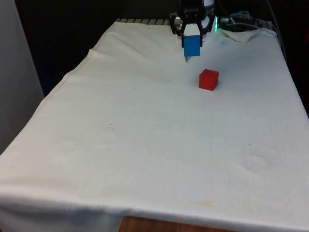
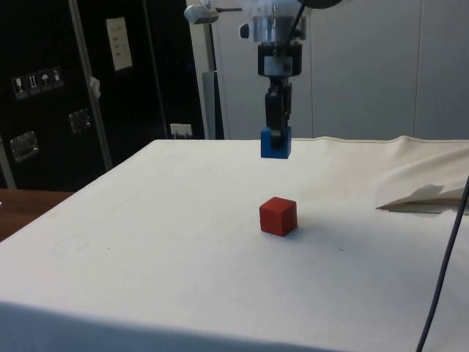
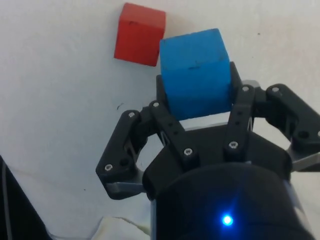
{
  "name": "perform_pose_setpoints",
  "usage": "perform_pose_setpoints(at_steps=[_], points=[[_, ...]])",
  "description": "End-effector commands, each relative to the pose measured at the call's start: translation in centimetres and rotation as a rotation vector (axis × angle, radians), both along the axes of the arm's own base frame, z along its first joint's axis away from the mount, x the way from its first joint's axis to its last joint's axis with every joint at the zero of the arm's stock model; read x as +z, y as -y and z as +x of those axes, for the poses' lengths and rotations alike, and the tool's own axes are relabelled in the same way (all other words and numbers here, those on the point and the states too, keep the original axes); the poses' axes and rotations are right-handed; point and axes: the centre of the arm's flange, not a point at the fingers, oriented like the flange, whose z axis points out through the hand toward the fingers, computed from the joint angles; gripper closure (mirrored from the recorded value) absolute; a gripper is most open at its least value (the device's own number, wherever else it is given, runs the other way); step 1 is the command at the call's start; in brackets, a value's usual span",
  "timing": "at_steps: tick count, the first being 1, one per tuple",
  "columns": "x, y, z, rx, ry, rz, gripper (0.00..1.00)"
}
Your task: Stack the two cubes.
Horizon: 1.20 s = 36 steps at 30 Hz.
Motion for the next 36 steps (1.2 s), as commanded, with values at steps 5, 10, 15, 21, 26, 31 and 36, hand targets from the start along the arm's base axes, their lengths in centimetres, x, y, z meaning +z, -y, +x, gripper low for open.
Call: perform_pose_setpoints(at_steps=[5,10,15,21,26,31,36], points=[[0.0,-1.4,-0.2,-0.003,0.000,-0.012,1.00],[0.0,-2.6,-0.3,-0.001,-0.001,-0.015,1.00],[0.0,-4.1,-0.3,-0.003,-0.002,-0.019,1.00],[-0.1,-5.3,-0.4,-0.002,-0.004,-0.023,1.00],[-0.4,-6.4,-0.4,-0.002,-0.007,-0.026,1.00],[-1.1,-7.1,-0.5,-0.004,-0.013,-0.031,1.00],[-1.5,-7.4,-0.5,-0.001,-0.022,-0.026,1.00]])
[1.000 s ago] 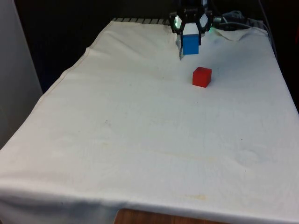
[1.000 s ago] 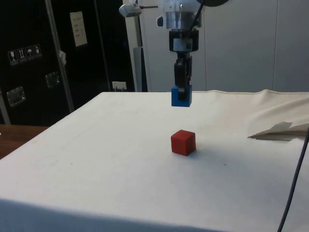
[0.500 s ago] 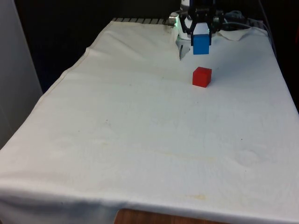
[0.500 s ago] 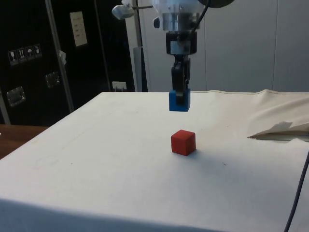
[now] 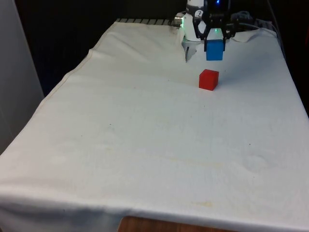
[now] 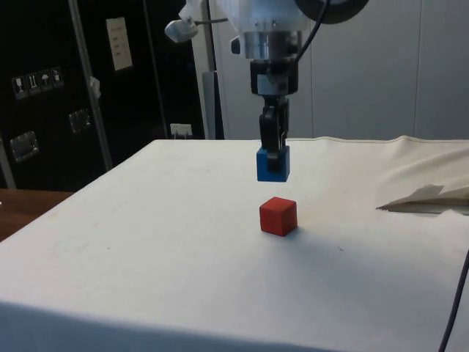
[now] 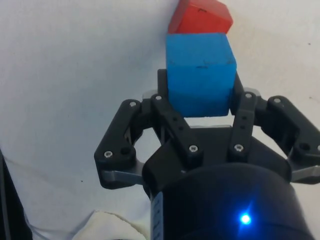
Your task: Stack the two cubes.
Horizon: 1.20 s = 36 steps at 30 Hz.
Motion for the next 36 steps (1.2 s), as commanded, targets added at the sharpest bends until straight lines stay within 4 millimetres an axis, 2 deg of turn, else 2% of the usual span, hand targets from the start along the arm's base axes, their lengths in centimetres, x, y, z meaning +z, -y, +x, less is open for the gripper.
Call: perform_pose_setpoints(at_steps=[1,8,36], points=[[-0.2,-0.3,0.0,-0.005,0.004,-0.007,1.00],[-0.9,-1.0,0.0,-0.008,-0.004,-0.010,1.00],[-4.1,-0.7,0.8,-0.021,-0.031,-0.007,1.00]])
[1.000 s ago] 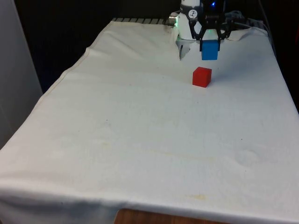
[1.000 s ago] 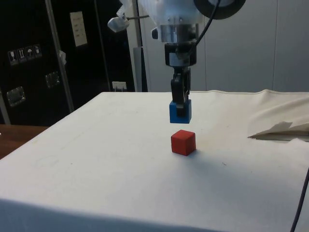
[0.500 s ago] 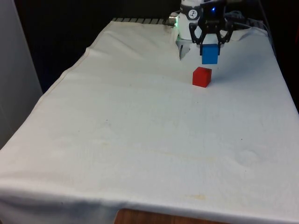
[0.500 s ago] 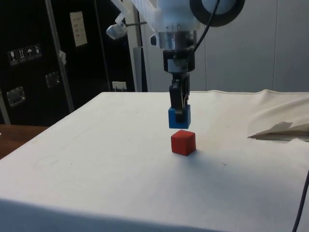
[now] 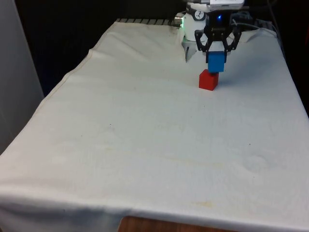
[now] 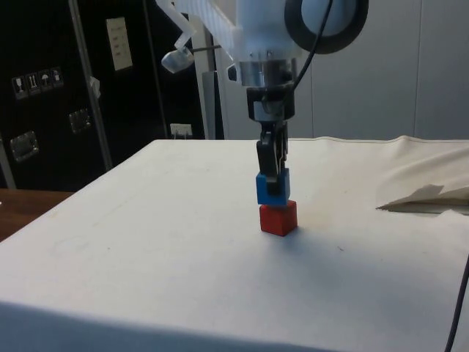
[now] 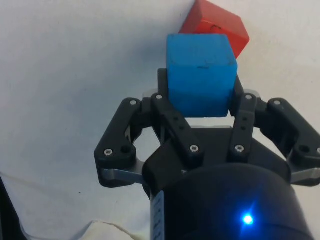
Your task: Stack the two cubes.
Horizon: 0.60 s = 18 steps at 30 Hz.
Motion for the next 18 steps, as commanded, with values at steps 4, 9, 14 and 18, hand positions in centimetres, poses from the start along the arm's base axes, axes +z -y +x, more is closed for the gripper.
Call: perform_pose_setpoints(at_steps=[4,9,14,18], points=[[-0.4,0.3,0.1,-0.006,0.003,-0.007,1.00],[-0.9,0.7,0.1,-0.013,-0.002,-0.008,1.00],[-1.1,0.9,0.1,-0.018,-0.005,-0.009,1.00],[-1.3,1.0,0.1,-0.021,-0.010,-0.010,1.00]])
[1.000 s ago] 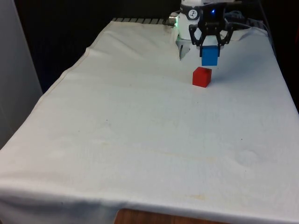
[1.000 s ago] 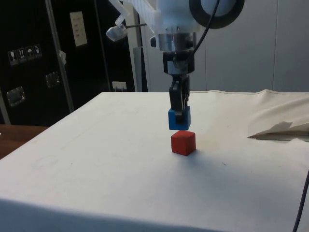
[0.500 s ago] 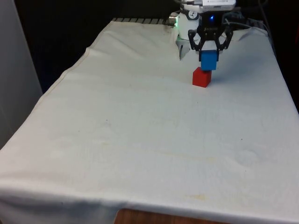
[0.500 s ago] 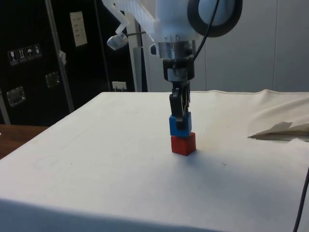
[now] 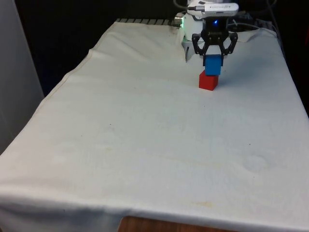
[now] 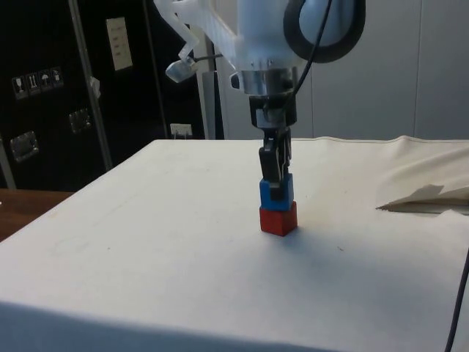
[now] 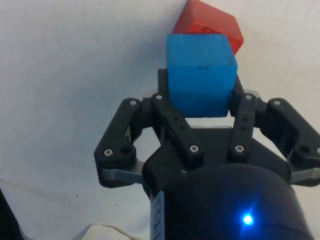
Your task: Stack the two cubes.
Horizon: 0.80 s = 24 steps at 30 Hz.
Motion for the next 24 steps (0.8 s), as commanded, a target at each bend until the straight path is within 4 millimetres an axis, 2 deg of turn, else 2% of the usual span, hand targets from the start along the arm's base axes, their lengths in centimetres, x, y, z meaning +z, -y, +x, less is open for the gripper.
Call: perform_pose_setpoints(at_steps=[1,24], points=[[-0.11,0.21,0.10,-0.001,0.007,-0.009,1.00],[-0.39,0.09,0.68,-0.001,0.001,-0.006,1.00]])
